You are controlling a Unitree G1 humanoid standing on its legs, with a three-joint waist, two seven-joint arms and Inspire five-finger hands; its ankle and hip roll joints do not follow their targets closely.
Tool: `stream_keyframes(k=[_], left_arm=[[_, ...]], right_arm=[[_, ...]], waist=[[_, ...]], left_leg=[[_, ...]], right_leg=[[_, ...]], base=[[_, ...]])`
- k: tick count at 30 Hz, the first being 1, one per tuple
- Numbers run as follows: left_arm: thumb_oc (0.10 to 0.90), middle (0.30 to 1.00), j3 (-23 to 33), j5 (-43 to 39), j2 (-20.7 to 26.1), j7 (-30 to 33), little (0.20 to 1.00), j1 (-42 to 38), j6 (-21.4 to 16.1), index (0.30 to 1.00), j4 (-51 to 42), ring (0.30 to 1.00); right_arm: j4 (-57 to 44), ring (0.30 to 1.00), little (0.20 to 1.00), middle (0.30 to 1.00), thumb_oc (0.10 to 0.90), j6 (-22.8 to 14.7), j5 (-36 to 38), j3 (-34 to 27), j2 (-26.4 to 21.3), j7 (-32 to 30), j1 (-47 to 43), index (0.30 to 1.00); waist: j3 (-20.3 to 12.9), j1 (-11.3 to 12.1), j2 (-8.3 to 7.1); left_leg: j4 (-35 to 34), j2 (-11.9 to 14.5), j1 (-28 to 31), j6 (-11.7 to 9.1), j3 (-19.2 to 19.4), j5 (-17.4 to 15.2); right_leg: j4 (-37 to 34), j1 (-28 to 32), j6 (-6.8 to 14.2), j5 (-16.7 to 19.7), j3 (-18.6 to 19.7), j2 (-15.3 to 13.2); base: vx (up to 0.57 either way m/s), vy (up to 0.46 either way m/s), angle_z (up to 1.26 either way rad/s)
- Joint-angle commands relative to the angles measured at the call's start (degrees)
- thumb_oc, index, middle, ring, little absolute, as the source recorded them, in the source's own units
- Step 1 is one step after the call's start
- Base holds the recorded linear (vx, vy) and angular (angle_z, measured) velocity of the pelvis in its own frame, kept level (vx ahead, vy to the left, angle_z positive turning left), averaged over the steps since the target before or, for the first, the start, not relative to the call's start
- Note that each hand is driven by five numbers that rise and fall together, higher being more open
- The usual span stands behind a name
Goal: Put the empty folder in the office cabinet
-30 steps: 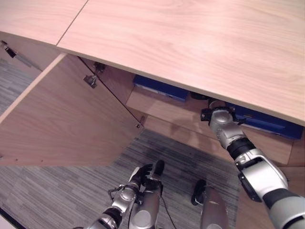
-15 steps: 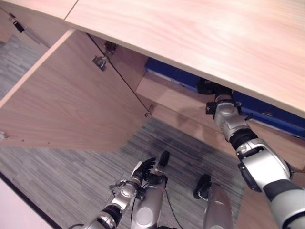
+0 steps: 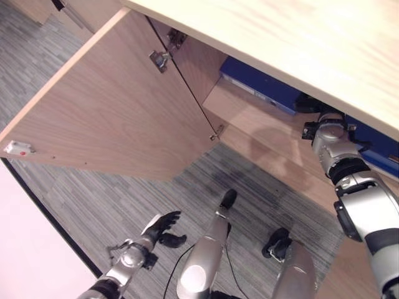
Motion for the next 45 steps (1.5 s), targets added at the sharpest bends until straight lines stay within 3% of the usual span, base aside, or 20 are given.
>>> stream_keyframes(k=[1,16,36,45], left_arm=[[0.800,0.900,-1.65,0.36,0.16,-1.05,0.900,1.99,-2.23,0.900,-1.93,0.900],[0.800,0.900,-0.10,1.31,-3.47,0.10,0.900,2.79,-2.77,0.900,2.22,0.900],[0.800,0.900,0.64,0.64,-3.84,-0.37,0.900,4.18,-3.85,0.900,0.92,0.900],[0.800,0.900,1.48,-0.17,-3.84,-0.15,0.900,4.39,-4.02,0.900,0.39,0.900]], right_arm=[[-2.48,0.300,0.300,0.300,0.400,-4.88,-2.64,-1.01,-2.95,-0.70,-5.49,0.300],[-2.34,0.300,0.300,0.300,0.400,-5.33,-4.89,-1.45,-6.02,-1.23,-2.90,0.300],[1.72,0.300,0.300,0.300,0.400,-4.42,-6.65,-3.83,-11.02,-0.10,4.07,0.300],[1.74,0.300,0.300,0.300,0.400,-4.55,-6.13,-5.98,-11.90,-0.17,7.44,0.300]], waist=[[-0.74,0.39,0.08],[-0.94,-1.71,-1.09],[-0.45,-4.48,-0.77],[0.02,-5.72,-1.39]], left_leg=[[4.19,5.41,1.88,-0.61,0.46,-8.71],[3.20,5.71,3.12,-0.93,1.25,-8.91],[2.01,6.36,4.56,-1.46,2.55,-8.42],[2.40,6.58,4.50,-1.53,2.98,-8.45]], right_leg=[[-2.77,1.53,8.02,4.06,4.60,-2.20],[-3.27,1.68,7.89,4.23,5.28,-1.81],[-4.10,1.57,7.75,4.75,6.66,-1.53],[-3.99,1.61,7.57,4.85,6.91,-1.19]], base=[[0.00,0.016,0.07],[0.00,0.002,0.00],[-0.01,0.000,-0.03],[0.00,0.000,0.00]])
